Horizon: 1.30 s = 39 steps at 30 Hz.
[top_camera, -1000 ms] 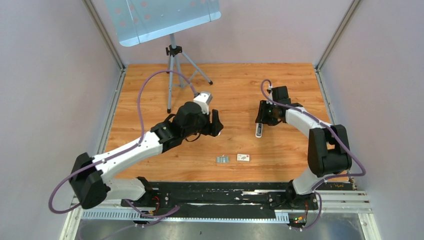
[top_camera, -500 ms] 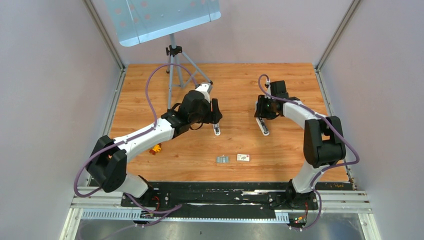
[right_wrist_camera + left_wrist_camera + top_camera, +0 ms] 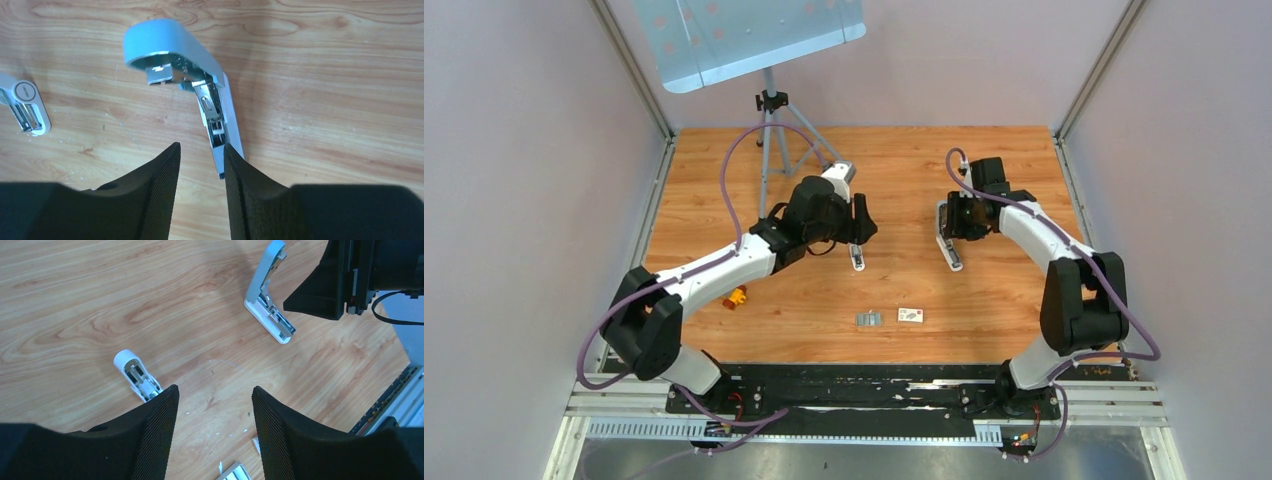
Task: Load the staples into the stapler
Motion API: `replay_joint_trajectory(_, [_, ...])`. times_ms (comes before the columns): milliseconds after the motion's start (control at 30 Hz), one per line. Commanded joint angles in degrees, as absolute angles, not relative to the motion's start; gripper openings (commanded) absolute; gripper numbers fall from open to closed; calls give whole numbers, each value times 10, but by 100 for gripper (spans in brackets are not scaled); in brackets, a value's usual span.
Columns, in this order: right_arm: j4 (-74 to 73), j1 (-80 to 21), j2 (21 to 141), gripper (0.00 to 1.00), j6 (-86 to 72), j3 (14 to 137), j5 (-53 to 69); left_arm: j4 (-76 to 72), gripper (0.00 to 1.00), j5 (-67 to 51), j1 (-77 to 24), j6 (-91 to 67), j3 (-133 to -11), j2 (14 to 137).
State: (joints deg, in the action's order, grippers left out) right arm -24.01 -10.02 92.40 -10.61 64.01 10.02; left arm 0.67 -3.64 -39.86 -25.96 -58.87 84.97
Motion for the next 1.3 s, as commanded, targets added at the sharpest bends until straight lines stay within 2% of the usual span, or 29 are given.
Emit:
replay_joint_trajectory(0, [-297, -106, 888, 39, -70, 649, 74, -31, 58, -62, -396, -266, -603, 858])
replay_joint_trajectory(200, [-307, -145, 890, 32, -58, 642, 12, -37, 58, -63, -396, -272, -579, 839])
replay_joint_trajectory(533, [-310, -211, 937, 31, -37, 642, -132, -34, 60, -63, -396, -281, -494, 765])
replay_joint_trajectory(1267, [-281, -248, 970, 27, -34, 624, -170, -3, 64, -40, -396, -264, -457, 698])
